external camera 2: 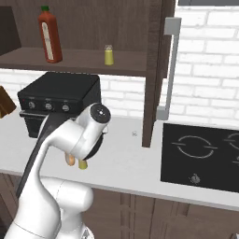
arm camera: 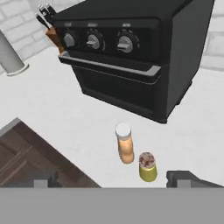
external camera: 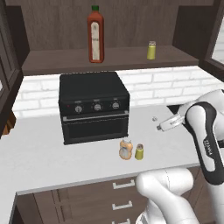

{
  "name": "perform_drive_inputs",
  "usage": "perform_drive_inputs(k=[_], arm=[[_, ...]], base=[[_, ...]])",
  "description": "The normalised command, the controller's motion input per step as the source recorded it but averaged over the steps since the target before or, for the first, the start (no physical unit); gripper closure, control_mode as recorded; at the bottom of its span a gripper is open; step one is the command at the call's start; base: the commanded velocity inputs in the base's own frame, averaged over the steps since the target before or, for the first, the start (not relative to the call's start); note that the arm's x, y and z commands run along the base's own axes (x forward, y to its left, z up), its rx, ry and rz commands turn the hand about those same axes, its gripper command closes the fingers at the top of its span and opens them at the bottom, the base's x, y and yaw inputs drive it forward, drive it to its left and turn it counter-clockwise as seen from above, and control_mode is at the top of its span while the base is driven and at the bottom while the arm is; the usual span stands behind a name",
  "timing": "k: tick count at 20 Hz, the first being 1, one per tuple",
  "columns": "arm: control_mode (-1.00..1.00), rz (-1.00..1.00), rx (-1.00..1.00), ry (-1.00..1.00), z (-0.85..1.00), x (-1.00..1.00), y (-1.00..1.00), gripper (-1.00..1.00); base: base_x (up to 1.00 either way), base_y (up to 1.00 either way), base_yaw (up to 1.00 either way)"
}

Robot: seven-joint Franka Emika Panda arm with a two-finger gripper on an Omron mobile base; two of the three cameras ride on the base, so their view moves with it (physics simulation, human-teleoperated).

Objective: Put the shaker and condiment bottle from the counter next to their counterparts in the cabinet.

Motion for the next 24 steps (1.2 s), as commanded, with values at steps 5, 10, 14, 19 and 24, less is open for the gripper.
perform_drive_inputs(k=[5, 10, 14, 19, 24], arm=[[-1.0, 0.39, 0.0, 0.0, -0.57, 0.01, -0.15, -1.0], [-1.0, 0.5, 0.04, -0.04, -0.47, 0.04, -0.14, -1.0], [-1.0, 0.08, 0.0, -0.01, 0.0, -0.02, 0.02, -1.0], [-1.0, 0.14, 0.0, -0.34, -0.16, -0.1, 0.11, -1.0], [-1.0, 0.22, 0.01, -0.21, -0.51, 0.0, 0.02, -1.0]], base=[[0.0, 0.0, 0.0], [0.0, 0.0, 0.0], [0.0, 0.0, 0.0], [0.0, 0.0, 0.0], [0.0, 0.0, 0.0]])
